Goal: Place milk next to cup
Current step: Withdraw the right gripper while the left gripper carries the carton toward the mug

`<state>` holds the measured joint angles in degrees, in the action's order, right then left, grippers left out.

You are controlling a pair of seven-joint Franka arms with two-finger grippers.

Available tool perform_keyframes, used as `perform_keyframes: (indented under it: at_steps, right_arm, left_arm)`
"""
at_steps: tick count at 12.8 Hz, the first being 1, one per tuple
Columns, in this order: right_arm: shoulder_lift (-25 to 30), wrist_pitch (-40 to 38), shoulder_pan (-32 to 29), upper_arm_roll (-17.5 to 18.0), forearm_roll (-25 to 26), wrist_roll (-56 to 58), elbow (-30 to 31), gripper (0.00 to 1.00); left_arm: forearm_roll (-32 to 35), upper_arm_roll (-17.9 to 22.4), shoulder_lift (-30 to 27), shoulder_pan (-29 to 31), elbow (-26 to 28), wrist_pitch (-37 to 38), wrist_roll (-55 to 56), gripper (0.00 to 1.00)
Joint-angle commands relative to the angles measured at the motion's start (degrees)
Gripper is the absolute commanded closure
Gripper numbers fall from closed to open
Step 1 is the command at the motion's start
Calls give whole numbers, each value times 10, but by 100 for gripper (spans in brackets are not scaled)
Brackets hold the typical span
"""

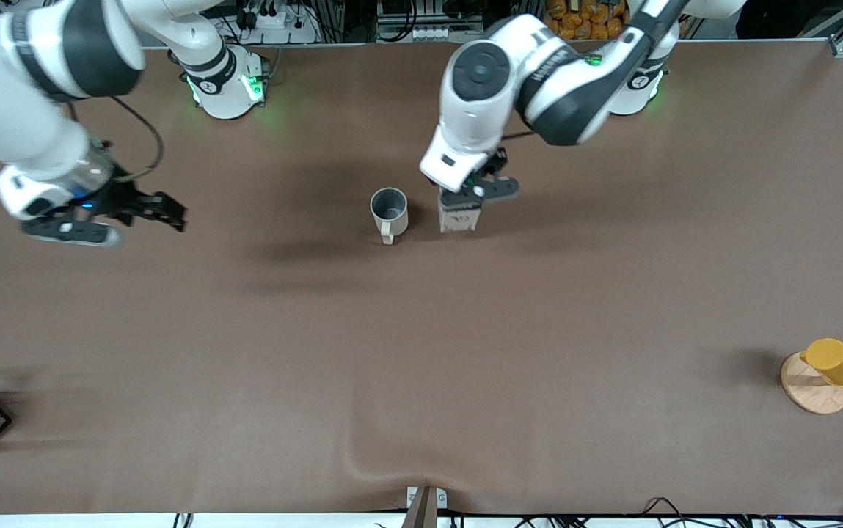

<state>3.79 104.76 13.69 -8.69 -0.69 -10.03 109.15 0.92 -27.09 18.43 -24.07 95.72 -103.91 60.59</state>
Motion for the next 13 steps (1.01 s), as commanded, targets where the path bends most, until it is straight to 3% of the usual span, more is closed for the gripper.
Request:
perform_keyframes:
  at_steps: [1, 4, 6, 13]
  right_arm:
    - [-27, -94, -57, 14, 14, 77, -118, 0]
    - [-45, -142, -83, 14, 21, 98, -195, 0]
    - [-46, -148, -86, 14, 30, 137, -210, 0]
    - [-71, -190, -102, 14, 22, 132, -253, 0]
  left_arm:
    - [-7, 5, 19, -42, -11, 34, 49, 43]
    - [-6, 5, 37, -72, -18, 26, 92, 43]
    - [2, 8, 63, -118, -31, 18, 108, 43]
    - [13, 8, 73, -147, -41, -24, 109, 43]
